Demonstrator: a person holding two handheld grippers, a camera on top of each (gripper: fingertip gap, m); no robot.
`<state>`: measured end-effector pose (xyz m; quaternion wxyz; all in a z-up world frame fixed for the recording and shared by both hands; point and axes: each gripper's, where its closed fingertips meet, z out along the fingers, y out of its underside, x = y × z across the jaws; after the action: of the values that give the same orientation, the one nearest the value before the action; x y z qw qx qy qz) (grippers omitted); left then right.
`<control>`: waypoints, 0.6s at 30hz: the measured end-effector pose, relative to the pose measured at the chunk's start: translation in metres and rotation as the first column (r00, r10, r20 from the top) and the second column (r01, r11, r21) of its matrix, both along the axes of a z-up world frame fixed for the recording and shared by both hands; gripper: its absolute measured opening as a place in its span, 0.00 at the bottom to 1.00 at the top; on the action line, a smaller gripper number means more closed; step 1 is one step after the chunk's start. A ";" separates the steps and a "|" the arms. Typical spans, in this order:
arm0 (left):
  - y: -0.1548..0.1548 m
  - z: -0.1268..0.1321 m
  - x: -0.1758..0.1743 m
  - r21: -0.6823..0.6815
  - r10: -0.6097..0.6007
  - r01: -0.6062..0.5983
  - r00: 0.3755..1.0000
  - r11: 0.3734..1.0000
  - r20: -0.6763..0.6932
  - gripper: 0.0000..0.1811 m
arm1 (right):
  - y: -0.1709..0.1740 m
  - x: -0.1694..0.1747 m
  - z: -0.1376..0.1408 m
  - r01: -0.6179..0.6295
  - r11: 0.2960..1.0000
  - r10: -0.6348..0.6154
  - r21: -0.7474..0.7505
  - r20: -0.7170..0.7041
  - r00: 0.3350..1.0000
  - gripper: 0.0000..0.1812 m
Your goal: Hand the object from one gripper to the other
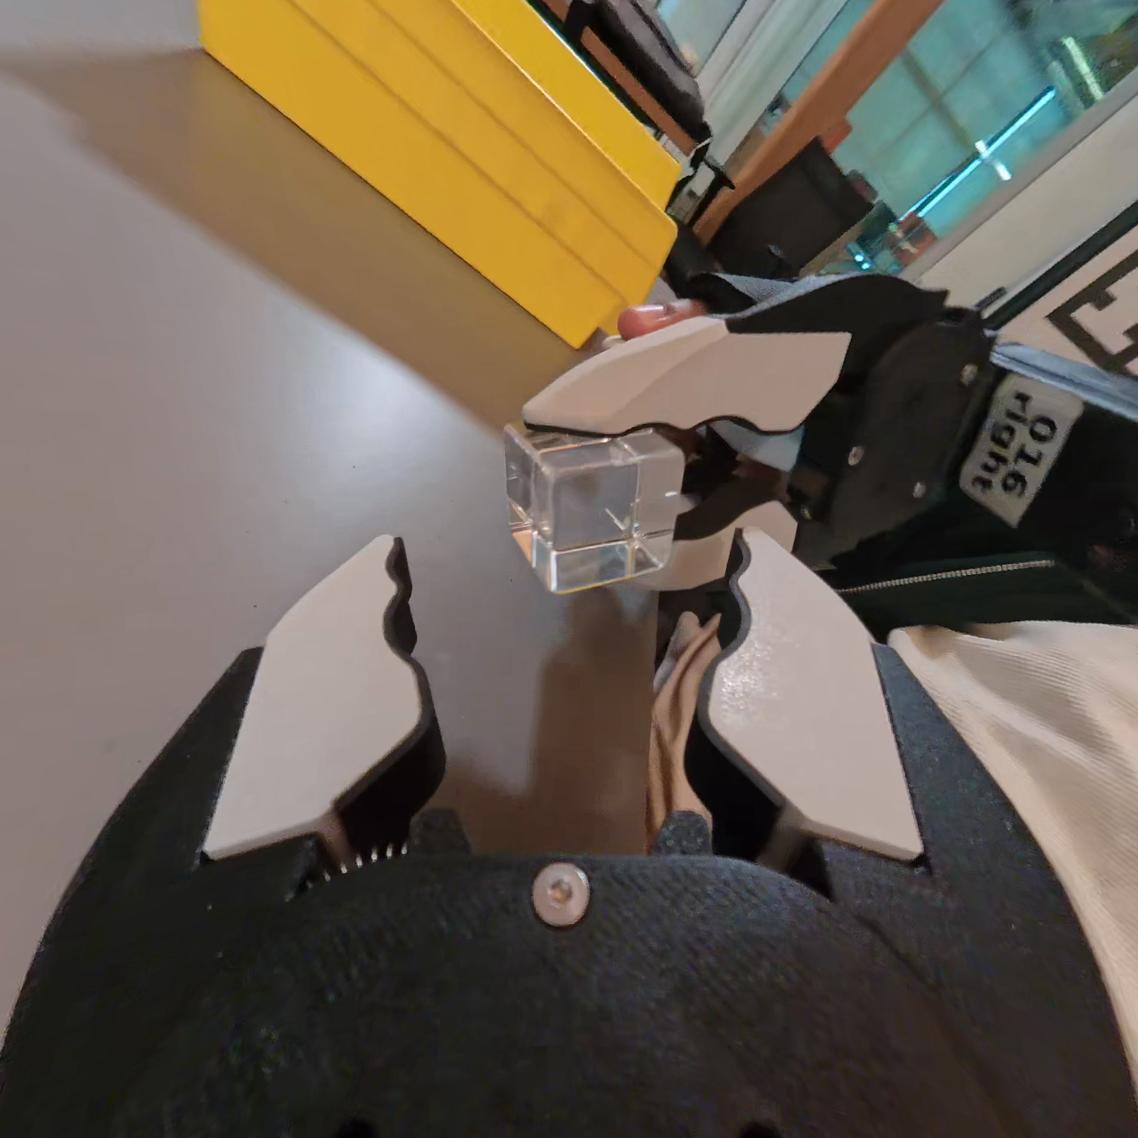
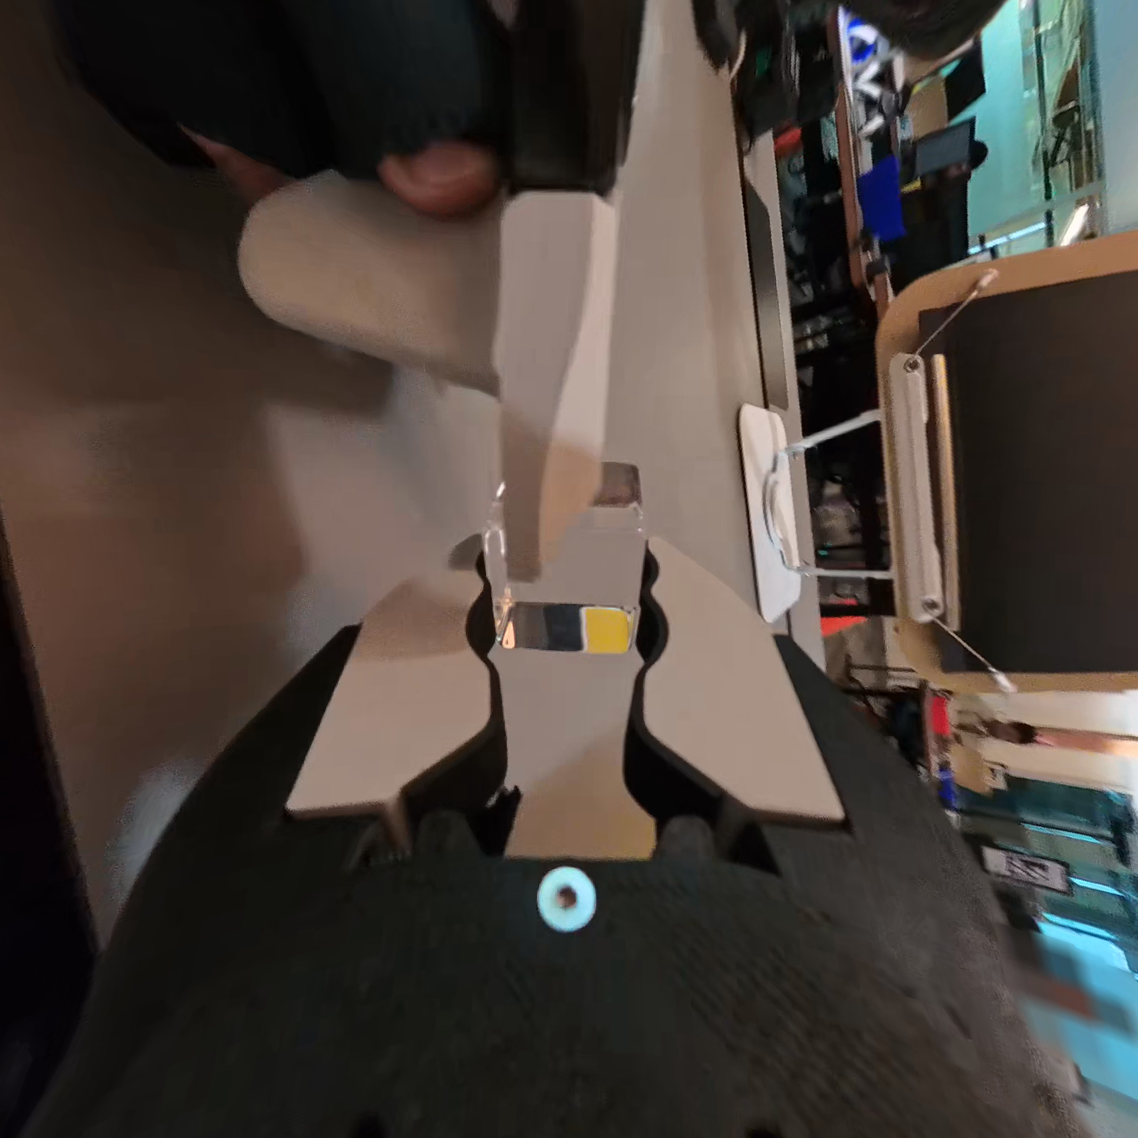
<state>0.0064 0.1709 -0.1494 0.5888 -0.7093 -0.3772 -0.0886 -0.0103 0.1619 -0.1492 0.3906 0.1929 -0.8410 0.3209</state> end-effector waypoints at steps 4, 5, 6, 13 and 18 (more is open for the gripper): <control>0.005 0.010 -0.001 0.014 0.050 -0.049 0.996 0.999 -0.075 0.40 | -0.001 0.003 -0.006 0.080 0.995 -0.078 0.066 -0.040 0.996 0.25; 0.005 0.011 -0.001 0.012 0.057 -0.056 0.994 0.998 -0.094 0.37 | -0.001 0.004 -0.005 0.100 0.992 -0.097 0.071 -0.044 0.994 0.25; 0.007 0.011 -0.001 -0.002 0.053 -0.054 0.993 0.999 -0.104 0.35 | -0.001 0.005 -0.004 0.116 0.991 -0.113 0.070 -0.046 0.992 0.25; 0.016 0.004 0.006 -0.043 0.027 -0.032 0.993 0.999 -0.113 0.25 | -0.003 0.010 0.005 0.159 0.986 -0.155 0.054 -0.070 0.985 0.25; 0.016 0.009 0.006 0.001 0.021 -0.021 0.995 1.000 -0.095 0.25 | -0.006 0.008 0.013 0.129 0.991 -0.130 -0.021 -0.062 0.990 0.29</control>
<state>0.0124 0.1868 -0.1404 0.6070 -0.7087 -0.3561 -0.0489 -0.0025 0.1560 -0.1358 0.4386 0.1448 -0.8362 0.2957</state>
